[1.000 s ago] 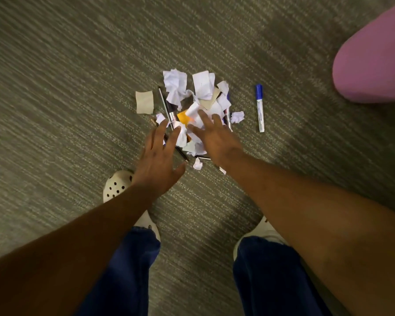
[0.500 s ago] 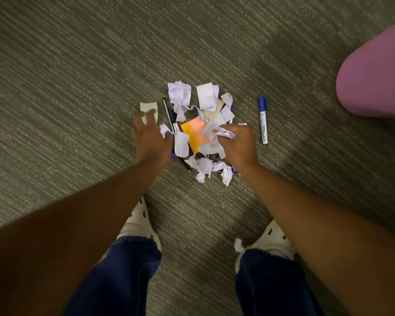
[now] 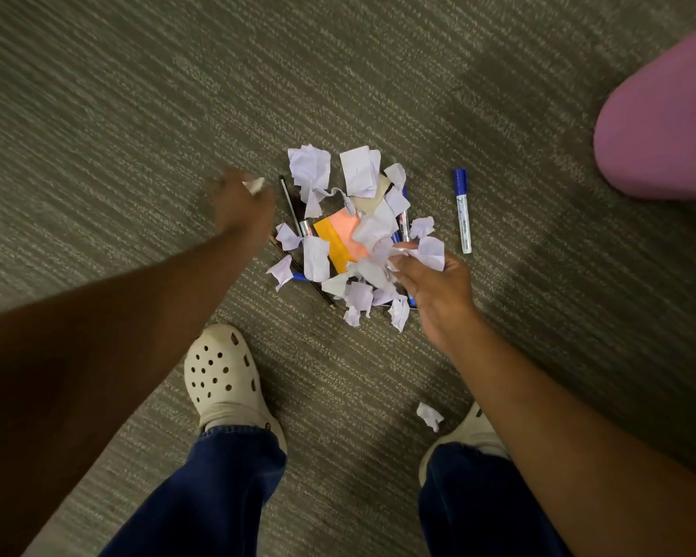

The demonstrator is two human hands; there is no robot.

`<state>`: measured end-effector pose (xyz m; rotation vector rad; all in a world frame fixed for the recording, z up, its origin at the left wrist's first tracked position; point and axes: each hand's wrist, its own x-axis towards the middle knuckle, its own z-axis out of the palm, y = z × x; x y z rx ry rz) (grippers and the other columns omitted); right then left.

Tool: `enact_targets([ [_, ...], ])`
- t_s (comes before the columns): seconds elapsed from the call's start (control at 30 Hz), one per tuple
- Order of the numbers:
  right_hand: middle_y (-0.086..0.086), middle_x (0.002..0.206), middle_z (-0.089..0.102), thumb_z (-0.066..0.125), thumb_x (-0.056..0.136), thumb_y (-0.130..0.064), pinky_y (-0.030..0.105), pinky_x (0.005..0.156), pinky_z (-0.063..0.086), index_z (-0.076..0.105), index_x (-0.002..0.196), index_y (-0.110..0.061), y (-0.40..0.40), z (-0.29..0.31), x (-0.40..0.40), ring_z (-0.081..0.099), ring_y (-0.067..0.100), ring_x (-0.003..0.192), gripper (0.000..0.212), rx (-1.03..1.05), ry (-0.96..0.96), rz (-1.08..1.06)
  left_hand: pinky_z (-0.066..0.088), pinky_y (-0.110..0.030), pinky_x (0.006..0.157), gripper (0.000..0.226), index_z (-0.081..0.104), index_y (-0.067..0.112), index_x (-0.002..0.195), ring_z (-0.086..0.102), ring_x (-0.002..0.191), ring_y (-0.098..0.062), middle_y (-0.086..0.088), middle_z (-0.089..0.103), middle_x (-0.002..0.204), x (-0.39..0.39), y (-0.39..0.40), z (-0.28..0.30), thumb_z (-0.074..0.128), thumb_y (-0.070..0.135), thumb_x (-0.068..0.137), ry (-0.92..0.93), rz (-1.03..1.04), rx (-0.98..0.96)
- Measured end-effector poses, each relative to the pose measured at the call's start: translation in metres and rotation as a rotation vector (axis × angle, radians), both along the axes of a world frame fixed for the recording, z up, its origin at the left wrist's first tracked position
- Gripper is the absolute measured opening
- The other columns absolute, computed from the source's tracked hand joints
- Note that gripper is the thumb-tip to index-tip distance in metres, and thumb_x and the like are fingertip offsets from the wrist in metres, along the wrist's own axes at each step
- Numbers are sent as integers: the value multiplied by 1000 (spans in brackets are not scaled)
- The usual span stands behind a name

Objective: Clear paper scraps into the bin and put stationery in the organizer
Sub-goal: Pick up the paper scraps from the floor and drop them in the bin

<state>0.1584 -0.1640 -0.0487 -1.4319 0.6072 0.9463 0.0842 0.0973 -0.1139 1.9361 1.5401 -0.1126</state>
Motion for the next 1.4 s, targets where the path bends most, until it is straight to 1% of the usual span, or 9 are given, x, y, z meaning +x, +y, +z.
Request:
enact_targets([
  [0.13,14,95,81,75,85,12,24,77,63,72,102,3,-11,20,26,80,23,93,20,101,151,-251,35,-28,64,13,63,10,97,54,78,-20,-4,60,87,18,-41,29,58,20,91,-213,-219,-171],
  [0.27,14,101,80,74,87,10,24,80,62,71,103,4,-36,59,69,79,21,97,18,203,119,-403,39,-27,56,14,60,13,75,42,61,-17,-5,46,69,61,-89,82,54,18,86,-375,71,-618],
  [0.47,11,97,66,64,94,8,23,89,58,65,101,4,-80,150,133,69,20,88,9,258,-197,-376,62,-34,66,5,62,10,99,55,70,-17,-5,55,76,151,-184,187,57,12,100,-510,285,-1133],
  [0.67,15,96,70,66,90,14,33,83,66,64,98,-4,-140,243,225,73,24,87,20,44,-263,-692,63,-44,90,44,57,5,138,71,91,-24,-12,66,117,273,-277,307,50,35,107,-479,-11,-1310],
  [0.8,11,96,68,67,94,1,30,75,60,66,113,-7,-164,258,278,68,20,82,21,-185,-282,-334,51,-53,110,64,56,13,144,66,122,-31,-18,66,139,333,-309,346,32,60,107,-380,-147,-1305],
  [0.97,4,148,49,70,94,-8,46,101,56,29,162,-23,-176,239,299,58,19,116,81,-387,-327,-7,59,-51,86,70,34,21,159,64,117,-42,-14,59,140,337,-307,343,26,65,105,-239,-219,-1103],
  [1.03,3,147,53,68,93,-12,45,106,54,45,153,-23,-177,228,290,58,19,125,65,-571,-486,49,58,-52,87,66,37,22,157,63,121,-40,-12,56,145,320,-296,330,28,62,106,-244,-237,-1025],
  [1.17,3,101,71,60,85,-10,33,86,56,71,105,-13,-162,196,205,66,13,90,23,-621,-841,214,60,-40,74,30,60,21,116,65,92,-22,-2,63,103,254,-253,283,41,43,108,-241,-224,-904],
  [1.4,8,124,64,61,96,-11,40,94,56,64,123,-13,-143,54,-42,65,26,110,27,-457,-411,1279,57,-33,72,10,64,18,107,60,70,-17,-2,63,84,80,-179,188,56,19,102,-51,-120,-806],
])
